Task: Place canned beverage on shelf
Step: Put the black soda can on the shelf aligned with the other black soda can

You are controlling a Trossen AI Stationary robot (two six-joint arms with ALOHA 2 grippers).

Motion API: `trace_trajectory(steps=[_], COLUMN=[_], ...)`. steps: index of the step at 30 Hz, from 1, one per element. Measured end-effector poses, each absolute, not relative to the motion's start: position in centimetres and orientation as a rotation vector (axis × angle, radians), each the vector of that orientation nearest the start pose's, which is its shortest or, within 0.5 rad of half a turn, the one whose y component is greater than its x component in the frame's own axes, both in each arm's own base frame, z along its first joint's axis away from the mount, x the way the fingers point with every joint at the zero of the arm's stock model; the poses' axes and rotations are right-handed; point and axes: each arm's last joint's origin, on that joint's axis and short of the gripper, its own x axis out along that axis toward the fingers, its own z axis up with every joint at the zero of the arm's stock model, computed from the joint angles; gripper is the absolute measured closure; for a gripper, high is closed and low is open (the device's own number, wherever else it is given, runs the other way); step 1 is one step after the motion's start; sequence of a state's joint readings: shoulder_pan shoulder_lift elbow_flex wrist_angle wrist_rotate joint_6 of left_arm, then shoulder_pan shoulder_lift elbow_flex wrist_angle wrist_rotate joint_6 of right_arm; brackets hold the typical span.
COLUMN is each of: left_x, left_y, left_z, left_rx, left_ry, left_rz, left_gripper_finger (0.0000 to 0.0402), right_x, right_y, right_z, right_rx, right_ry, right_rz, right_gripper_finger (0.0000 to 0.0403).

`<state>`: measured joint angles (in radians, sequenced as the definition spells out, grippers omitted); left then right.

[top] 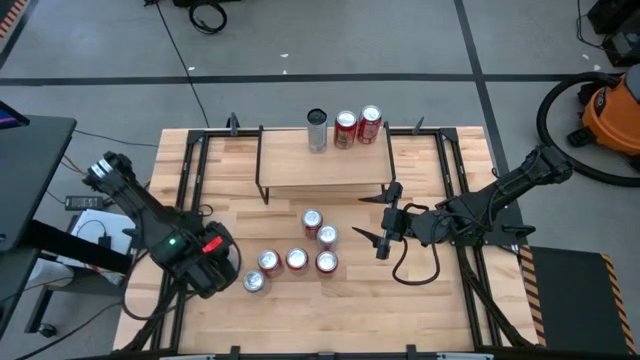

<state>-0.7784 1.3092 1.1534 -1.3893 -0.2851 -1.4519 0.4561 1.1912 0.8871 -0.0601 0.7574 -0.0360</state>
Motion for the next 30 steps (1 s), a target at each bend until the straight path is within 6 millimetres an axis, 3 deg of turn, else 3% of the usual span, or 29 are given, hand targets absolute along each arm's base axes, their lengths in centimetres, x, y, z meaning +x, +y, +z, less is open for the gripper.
trace_trajectory(steps=[14,30], left_x=[15.8,17.1], left_y=[-14.6,-13.0], left_z=[29.4,29.9], left_rx=[-0.459,-0.505], left_ry=[1.257,1.277], left_rz=[0.506,0.532], left_gripper_finger=[0.0102,0.0124], right_x=[24.0,24.0], right_y=[9.5,9.5], right_z=[30.2,30.2], right_rx=[-0.235,-0.239], right_ry=[0.294,0.295], right_rz=[-0.293,-0.29], right_gripper_finger=[0.0055,0.0055])
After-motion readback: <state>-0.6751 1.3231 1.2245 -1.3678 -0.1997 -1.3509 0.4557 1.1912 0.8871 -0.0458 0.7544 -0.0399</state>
